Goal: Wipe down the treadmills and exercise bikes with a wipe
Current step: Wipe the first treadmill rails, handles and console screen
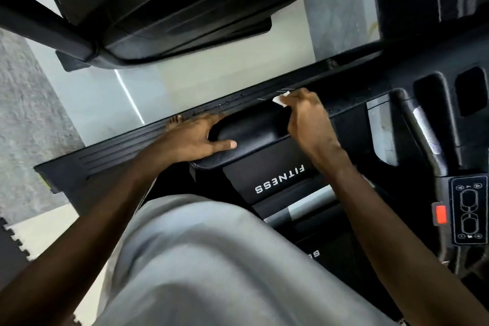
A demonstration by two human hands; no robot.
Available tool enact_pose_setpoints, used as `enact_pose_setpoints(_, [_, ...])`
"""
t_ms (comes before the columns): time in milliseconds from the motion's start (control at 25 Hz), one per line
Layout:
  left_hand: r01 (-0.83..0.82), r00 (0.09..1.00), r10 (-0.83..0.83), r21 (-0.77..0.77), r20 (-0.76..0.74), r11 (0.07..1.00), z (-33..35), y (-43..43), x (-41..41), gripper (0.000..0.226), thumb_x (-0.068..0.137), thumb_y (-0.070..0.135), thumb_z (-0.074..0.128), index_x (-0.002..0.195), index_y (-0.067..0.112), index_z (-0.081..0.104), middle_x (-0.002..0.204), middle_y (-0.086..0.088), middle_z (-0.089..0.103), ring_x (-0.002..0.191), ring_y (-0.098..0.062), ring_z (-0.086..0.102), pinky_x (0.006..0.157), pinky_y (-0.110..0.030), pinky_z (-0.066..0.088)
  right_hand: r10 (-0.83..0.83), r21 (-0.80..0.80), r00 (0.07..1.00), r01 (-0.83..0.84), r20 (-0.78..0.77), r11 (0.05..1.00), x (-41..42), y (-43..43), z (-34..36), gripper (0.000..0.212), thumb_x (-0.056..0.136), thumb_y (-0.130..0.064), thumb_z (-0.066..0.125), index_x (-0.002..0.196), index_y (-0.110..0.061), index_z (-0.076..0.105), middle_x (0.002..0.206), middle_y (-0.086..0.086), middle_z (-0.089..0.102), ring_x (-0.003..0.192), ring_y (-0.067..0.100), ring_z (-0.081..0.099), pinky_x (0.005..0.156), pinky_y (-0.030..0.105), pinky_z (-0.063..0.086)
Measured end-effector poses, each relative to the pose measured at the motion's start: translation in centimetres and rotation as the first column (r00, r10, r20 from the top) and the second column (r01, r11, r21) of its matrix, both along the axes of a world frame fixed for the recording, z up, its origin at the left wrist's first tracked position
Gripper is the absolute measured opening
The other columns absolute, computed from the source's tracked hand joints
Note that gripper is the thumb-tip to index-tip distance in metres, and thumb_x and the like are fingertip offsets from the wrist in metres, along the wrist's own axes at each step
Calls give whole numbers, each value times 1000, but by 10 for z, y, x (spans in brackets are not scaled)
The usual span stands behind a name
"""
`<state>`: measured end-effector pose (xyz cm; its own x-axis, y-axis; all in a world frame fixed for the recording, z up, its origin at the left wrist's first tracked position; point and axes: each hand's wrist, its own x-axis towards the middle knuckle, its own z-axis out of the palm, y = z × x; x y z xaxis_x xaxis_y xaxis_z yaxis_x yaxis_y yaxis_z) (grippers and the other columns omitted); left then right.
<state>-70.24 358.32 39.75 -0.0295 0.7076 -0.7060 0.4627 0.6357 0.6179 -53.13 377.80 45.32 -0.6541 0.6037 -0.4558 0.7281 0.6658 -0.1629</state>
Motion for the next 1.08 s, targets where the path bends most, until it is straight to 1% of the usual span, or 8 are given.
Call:
enact_pose_setpoints(80, [-2,1000,2,11,-2,1000,-3,1,1,110,62,98,32,155,40,23,162,7,29,149,-18,29,122,-54,17,68,-38,991,-64,112,997,-19,8,-6,47,84,5,45,124,-6,67,125,17,62,117,35,58,102,40,50])
enact_pose_setpoints(200, [-38,996,36,27,77,999,-1,3,-2,96,79,82,49,157,32,27,163,2,29,150,-19,24,122,-32,11,235,-241,941,-176,242,955,-52,-13,-20,40,99,-18,41,131,-3,59,138,18,55,131,31,49,112,37,37])
enact_pose_setpoints(320, [-47,992,46,7,118,999,1,5,-8,85,88,67,56,158,30,27,165,3,24,152,-22,14,117,-27,9,427,-334,802,-301,418,893,-72,-13,-37,50,105,-34,24,144,-14,48,154,7,42,144,21,35,122,43,12])
enact_pose_setpoints(400, [-50,989,50,-2,140,999,3,7,-11,85,88,66,57,158,29,26,165,3,22,152,-21,12,115,-24,6,402,-281,723,-290,561,915,-75,5,-46,56,104,-36,16,147,-16,45,156,5,40,147,20,31,122,48,0])
enact_pose_setpoints(520, [-32,986,34,-16,162,999,4,10,-16,86,87,66,58,158,27,27,165,3,24,152,-18,14,109,-18,3,307,-235,706,-201,638,951,-81,17,-52,61,105,-40,11,145,-11,47,153,12,43,145,25,35,123,47,4])
enact_pose_setpoints(680, [5,982,1,-31,189,1000,3,13,-21,92,84,72,58,158,26,27,164,2,26,151,-16,20,113,-23,7,387,-370,782,-215,488,904,-87,-16,-56,59,106,-42,17,142,-9,50,151,13,46,140,27,41,122,44,20])
enact_pose_setpoints(960, [42,980,-31,-51,196,998,14,22,-27,88,88,63,59,159,26,23,166,-2,20,151,-25,4,106,-20,2,156,4,783,-198,602,980,-54,31,-37,45,103,-23,27,130,-11,61,138,10,59,133,24,49,119,40,22])
enact_pose_setpoints(1080, [47,977,-34,-58,210,997,16,22,-28,88,88,63,60,159,27,23,166,0,20,152,-24,4,106,-20,3,180,-54,837,-178,517,983,-60,17,-41,48,105,-29,26,132,-6,59,138,14,57,133,28,48,119,40,24])
